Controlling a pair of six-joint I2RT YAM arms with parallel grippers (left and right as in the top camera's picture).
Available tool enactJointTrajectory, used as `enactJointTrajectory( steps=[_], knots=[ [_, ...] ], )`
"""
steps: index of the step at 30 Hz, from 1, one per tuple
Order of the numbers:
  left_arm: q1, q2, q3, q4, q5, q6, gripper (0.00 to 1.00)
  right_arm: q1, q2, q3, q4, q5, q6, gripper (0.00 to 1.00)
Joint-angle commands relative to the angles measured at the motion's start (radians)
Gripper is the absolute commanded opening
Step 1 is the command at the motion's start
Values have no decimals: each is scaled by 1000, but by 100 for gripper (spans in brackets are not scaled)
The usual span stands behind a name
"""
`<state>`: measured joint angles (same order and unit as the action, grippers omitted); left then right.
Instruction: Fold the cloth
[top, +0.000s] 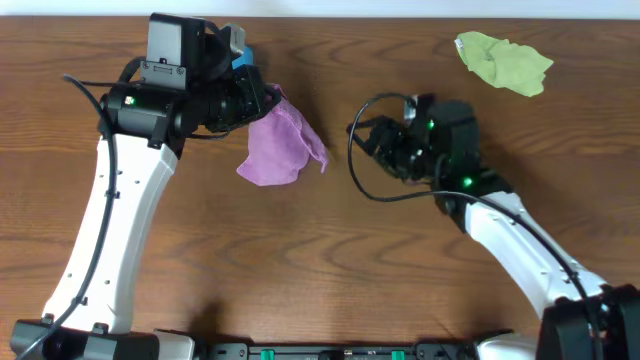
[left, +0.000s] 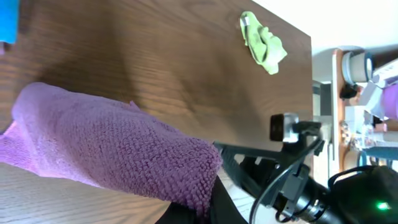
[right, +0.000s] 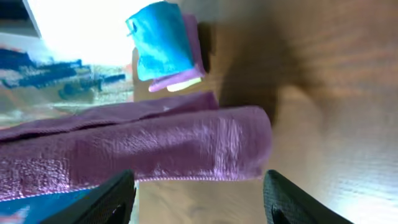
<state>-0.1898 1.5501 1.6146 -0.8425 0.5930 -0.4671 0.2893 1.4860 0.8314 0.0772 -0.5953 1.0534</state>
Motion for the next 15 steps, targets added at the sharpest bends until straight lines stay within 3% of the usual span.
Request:
enactJointTrajectory(
  steps=[1, 7, 15],
  knots=[
    [7, -10, 14, -12, -37, 27, 6, 0, 5, -64, 66, -62, 142, 66],
    [7, -10, 14, -20, -54, 42, 6, 0, 5, -210, 320, -71, 328, 68],
    [6, -8, -4, -20, -73, 41, 6, 80, 5, -304, 512, -28, 472, 68]
  ],
)
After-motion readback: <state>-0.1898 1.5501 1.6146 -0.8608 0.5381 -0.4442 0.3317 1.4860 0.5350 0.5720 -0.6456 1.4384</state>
